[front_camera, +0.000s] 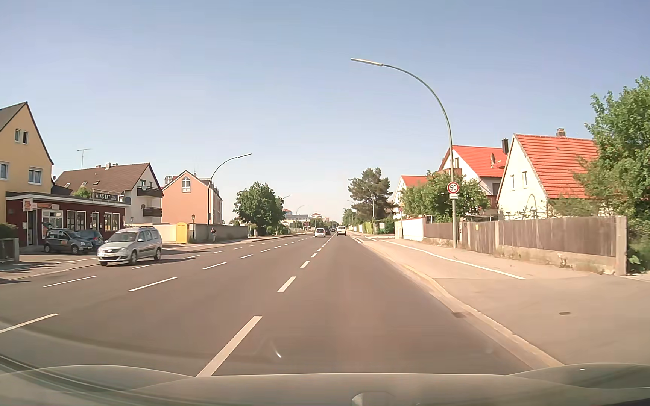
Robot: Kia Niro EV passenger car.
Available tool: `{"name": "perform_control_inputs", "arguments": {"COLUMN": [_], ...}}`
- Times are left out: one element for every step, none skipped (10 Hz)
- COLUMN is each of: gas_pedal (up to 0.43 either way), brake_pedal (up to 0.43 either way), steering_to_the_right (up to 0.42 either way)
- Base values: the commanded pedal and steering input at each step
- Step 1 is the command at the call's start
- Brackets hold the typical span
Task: Follow the waypoints while adhering to traffic rules and regulations
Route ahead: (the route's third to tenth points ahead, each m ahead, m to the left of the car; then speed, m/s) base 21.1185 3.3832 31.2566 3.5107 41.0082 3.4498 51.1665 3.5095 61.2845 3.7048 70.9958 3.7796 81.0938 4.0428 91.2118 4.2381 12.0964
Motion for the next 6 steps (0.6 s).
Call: {"name": "perform_control_inputs", "arguments": {"gas_pedal": [0.138,0.138,0.138,0.138,0.138,0.138], "brake_pedal": [0.0,0.0,0.0,0.0,0.0,0.0], "steering_to_the_right": [0.0,-0.002,-0.003,-0.003,-0.005,-0.006]}}
